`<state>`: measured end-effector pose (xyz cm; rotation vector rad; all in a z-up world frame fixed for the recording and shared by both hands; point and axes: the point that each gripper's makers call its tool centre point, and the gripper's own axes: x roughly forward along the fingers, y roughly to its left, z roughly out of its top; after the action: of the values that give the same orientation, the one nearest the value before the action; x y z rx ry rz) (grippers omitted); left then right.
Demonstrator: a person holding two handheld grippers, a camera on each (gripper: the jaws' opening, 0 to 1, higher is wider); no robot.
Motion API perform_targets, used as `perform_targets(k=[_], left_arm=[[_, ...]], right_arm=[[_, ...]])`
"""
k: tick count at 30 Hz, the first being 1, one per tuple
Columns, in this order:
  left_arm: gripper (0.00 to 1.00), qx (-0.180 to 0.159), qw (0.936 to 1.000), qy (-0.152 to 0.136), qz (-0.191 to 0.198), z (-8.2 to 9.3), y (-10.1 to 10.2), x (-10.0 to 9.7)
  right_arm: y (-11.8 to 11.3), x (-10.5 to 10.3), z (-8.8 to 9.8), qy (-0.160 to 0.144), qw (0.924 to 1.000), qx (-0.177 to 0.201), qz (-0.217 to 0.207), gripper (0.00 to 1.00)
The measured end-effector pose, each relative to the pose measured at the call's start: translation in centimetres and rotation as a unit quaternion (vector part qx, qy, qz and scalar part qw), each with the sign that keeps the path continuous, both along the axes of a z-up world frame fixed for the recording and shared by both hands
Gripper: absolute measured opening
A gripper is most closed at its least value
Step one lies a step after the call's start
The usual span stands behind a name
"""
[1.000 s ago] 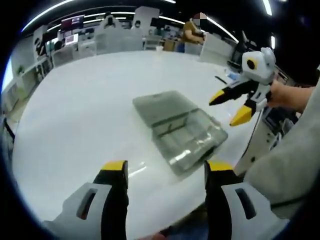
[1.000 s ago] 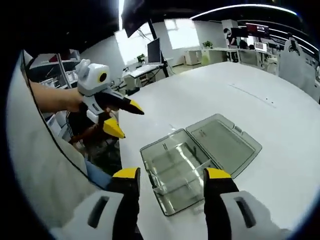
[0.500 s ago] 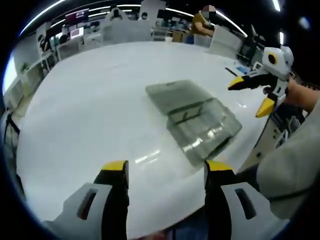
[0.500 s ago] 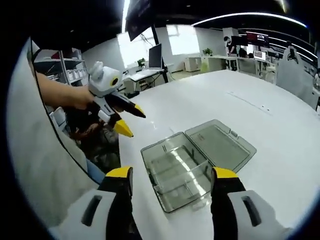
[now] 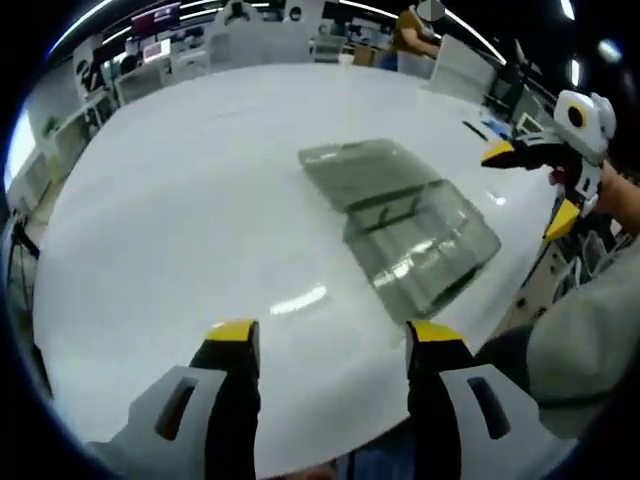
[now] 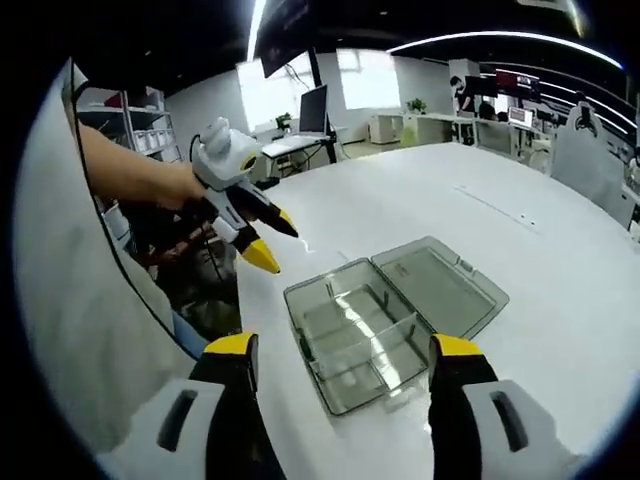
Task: Insert the divider into the dual guide fixture by aligning both edges with the guide slots and pushing it downward to the bottom, including one-sided entry, uneven engagement, binding, and posture correction.
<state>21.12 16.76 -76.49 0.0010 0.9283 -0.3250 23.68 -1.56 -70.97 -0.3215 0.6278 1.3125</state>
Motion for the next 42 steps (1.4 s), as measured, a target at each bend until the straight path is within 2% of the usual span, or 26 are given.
perform_targets(k=[20, 25, 27, 42], left_arm=[[0.49, 0.024, 0.9976, 0.060, 0.022, -2.4, 0.0, 1.7], [0.46, 0.031, 0.9962, 0.074, 0.032, -3.1, 0.2, 2.0], [0.46, 0.043, 0.9954, 0.080, 0.030, -3.4, 0.3, 2.0], [0.43, 0.073, 0.9887, 0.123, 0.046, -4.9, 0.6, 2.2]], right_arm=[[-0.6, 0.3, 0.4, -0.020, 0.9997, -0.012, 0.001, 0.70], [-0.7, 0.3, 0.7, -0.019, 0.9998, -0.001, -0.003, 0.71], [-0.8, 0.3, 0.7, -0.019, 0.9998, -0.002, -0.004, 0.71], [-1.1, 0.6, 0.7, -0.018, 0.9998, -0.004, -0.007, 0.71]])
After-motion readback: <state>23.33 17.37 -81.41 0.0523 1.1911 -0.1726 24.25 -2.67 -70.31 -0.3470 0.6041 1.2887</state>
